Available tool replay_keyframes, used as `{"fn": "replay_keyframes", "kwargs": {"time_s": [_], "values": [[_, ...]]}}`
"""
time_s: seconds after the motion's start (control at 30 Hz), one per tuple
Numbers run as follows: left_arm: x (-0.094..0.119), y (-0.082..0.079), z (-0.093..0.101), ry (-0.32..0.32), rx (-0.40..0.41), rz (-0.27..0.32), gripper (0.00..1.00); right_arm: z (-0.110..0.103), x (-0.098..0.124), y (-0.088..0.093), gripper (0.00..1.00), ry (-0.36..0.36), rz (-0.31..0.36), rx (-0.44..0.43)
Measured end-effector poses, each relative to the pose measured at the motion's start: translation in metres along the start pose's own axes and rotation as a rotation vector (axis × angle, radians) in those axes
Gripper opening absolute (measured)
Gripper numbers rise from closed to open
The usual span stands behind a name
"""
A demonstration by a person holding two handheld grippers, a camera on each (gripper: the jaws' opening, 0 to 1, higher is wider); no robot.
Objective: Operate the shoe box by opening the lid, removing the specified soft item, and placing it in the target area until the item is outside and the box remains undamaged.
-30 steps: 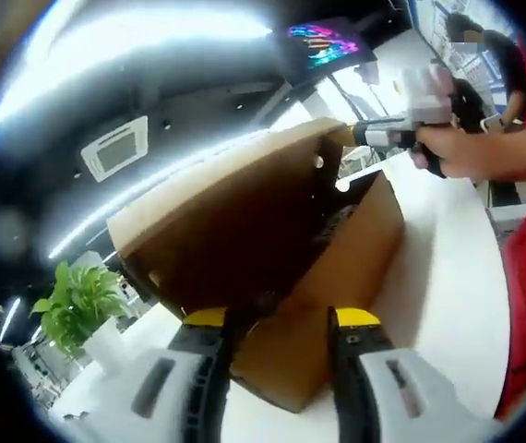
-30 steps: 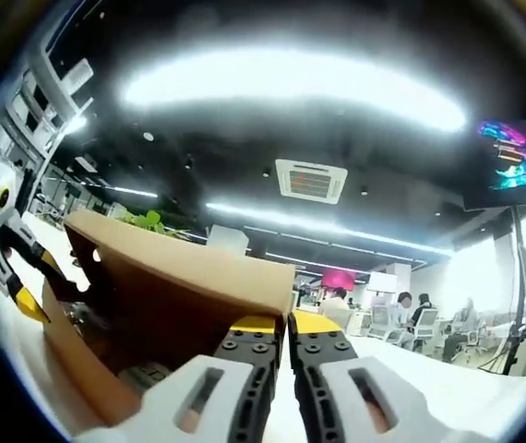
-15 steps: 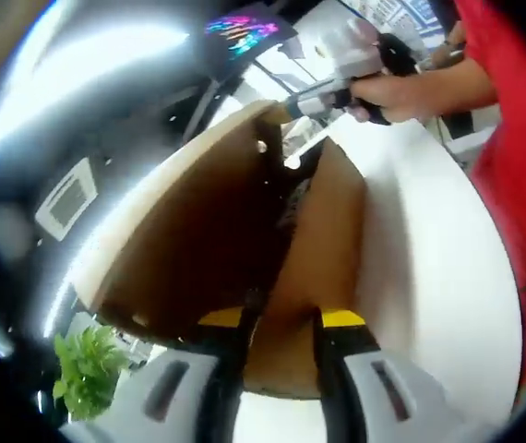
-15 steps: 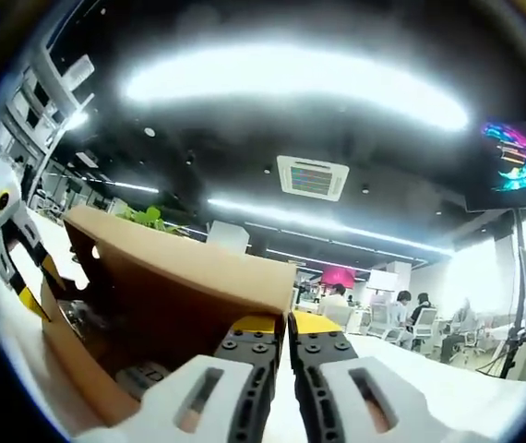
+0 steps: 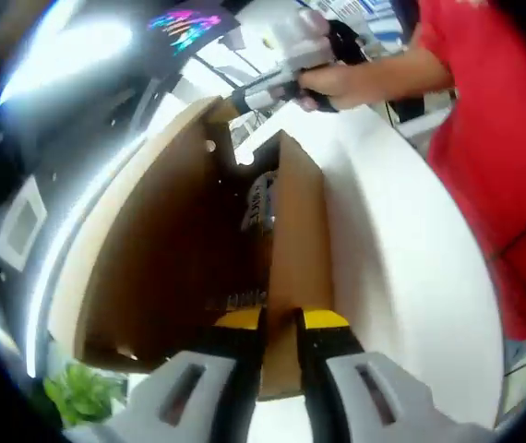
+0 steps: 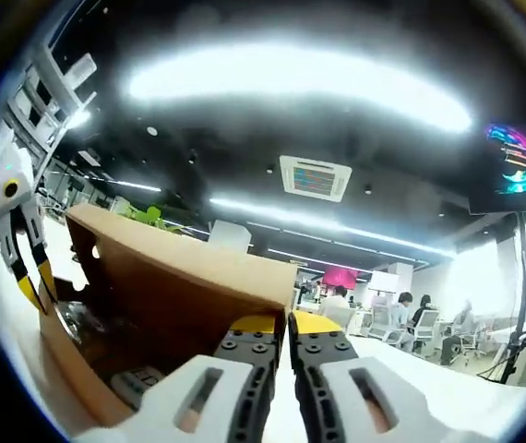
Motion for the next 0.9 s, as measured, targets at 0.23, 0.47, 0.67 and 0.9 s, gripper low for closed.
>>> {"fn": "replay_keyframes", "kwargs": {"time_s": [0.23, 0.47, 0.67, 0.9], "values": [[-0.001, 0.003, 0.000, 0.047, 0.034, -0.048, 0.10, 0.000, -0.001, 0.001, 0.02, 0.000, 0.001, 0.004], [-0.015, 0.010, 0.001, 0.124, 0.079, -0.100, 0.12, 0.001, -0.003, 0.000, 0.02, -0.001, -0.002, -0.003], [-0.018, 0.014, 0.002, 0.256, 0.232, -0.103, 0.07, 0.001, -0.004, 0.002, 0.02, -0.004, 0.000, -0.006], [-0.018, 0.011, 0.005, 0.332, 0.247, -0.090, 0.03, 0.003, -0.006, 0.001, 0.01, -0.010, 0.008, -0.100]]}}
Point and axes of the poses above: the point that each gripper's makers call its tool centre point, and the gripper's own axes: x roughly backward along the fingers, z roughly to its right, y roughly out of its underside, the point moved 2 cm from there along x, roughly backward along the fingers, and after that the axes turned 15 degrees about x, right-handed, at the moved point
